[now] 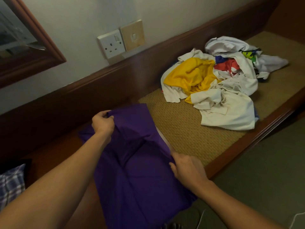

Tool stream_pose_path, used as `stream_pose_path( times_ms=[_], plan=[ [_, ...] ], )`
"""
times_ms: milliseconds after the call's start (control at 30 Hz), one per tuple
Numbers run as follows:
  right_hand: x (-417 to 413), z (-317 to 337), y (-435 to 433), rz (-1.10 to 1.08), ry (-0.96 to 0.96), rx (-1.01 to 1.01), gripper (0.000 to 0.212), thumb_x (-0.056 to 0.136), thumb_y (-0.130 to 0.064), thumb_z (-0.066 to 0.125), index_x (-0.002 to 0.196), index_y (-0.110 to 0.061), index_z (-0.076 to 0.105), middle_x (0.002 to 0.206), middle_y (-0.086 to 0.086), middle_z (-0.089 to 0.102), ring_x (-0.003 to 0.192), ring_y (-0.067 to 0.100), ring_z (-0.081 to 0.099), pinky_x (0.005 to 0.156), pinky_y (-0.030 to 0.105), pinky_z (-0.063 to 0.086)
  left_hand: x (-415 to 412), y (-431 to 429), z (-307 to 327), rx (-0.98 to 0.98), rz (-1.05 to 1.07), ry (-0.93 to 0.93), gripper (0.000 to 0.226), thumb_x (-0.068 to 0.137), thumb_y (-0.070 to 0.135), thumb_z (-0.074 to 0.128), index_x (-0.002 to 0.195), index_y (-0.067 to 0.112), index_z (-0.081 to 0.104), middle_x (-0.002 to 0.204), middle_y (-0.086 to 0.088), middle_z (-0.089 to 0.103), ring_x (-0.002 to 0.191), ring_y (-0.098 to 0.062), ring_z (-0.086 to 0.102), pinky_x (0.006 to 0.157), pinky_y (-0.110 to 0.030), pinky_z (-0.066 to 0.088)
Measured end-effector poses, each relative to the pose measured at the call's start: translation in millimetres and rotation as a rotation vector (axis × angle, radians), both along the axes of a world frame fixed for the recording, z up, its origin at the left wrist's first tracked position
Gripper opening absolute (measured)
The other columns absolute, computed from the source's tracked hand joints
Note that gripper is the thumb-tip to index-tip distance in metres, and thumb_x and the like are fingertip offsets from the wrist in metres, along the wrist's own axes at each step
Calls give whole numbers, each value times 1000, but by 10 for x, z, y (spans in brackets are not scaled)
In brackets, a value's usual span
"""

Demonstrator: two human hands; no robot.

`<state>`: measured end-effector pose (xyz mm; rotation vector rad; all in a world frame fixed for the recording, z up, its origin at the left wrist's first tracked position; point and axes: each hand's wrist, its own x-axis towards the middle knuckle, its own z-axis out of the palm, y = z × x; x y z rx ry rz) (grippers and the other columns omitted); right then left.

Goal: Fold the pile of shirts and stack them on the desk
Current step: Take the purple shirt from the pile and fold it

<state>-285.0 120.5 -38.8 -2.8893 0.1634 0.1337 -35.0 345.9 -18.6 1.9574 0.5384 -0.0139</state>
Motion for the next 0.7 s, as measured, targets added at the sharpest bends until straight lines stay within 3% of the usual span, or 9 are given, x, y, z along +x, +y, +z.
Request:
stream_pose_path(
  times_ms=[133,267,367,500,533,600,667,700],
  plan=[
    [-105,-88,59,-81,96,-17,18,98,-33,57,111,-21,57,107,-1,67,91,17,67,63,27,40,-236,274,-189,-96,22,181,50,89,1,73,135,13,57,121,-12,65,105,-27,66,81,-43,62],
    [-71,-36,59,-187,78,-10,16,100,-35,52,103,-22,62,98,-3,70,86,17,69,60,28,38,-391,323,-238,-195,-45,223,34,91,-11,64,119,8,60,112,-15,67,100,-28,67,66,-34,58],
    [-20,24,85,-173,49,-36,21,100,-41,51,96,-24,63,85,-3,70,76,18,69,56,30,36,-377,304,-176,-233,-29,144,41,93,-9,62,129,10,56,116,-12,65,101,-27,66,72,-36,59],
    [-52,106,250,-56,-40,-88,24,79,-41,79,74,-23,63,54,-1,60,46,18,61,42,26,26,-272,439,-104,-168,10,47,47,93,-2,65,135,16,56,122,-6,63,106,-24,66,88,-45,60],
    [-74,92,316,3,-25,-57,23,83,-42,75,80,-21,65,60,2,64,53,21,65,44,29,33,-257,497,-94,-118,1,39,46,92,-1,67,133,19,57,121,-4,64,106,-24,67,88,-46,60],
    [-93,88,459,59,118,69,32,96,-47,58,114,-21,61,93,9,70,88,28,70,66,38,51,-251,638,-93,13,-56,50,45,92,2,68,131,21,59,122,-1,63,101,-22,66,81,-42,62],
    [-88,93,546,75,281,177,52,98,-55,52,140,-24,48,117,12,66,111,31,64,87,41,52,-285,767,-85,219,-210,107,44,93,4,68,134,16,57,124,-4,59,95,-22,63,75,-39,61],
    [-76,106,587,60,304,184,57,98,-59,51,145,-26,44,120,11,65,114,30,62,90,41,51,-295,819,-86,368,-325,126,44,93,8,69,135,14,57,126,-8,60,96,-25,64,81,-40,60]
  ],
)
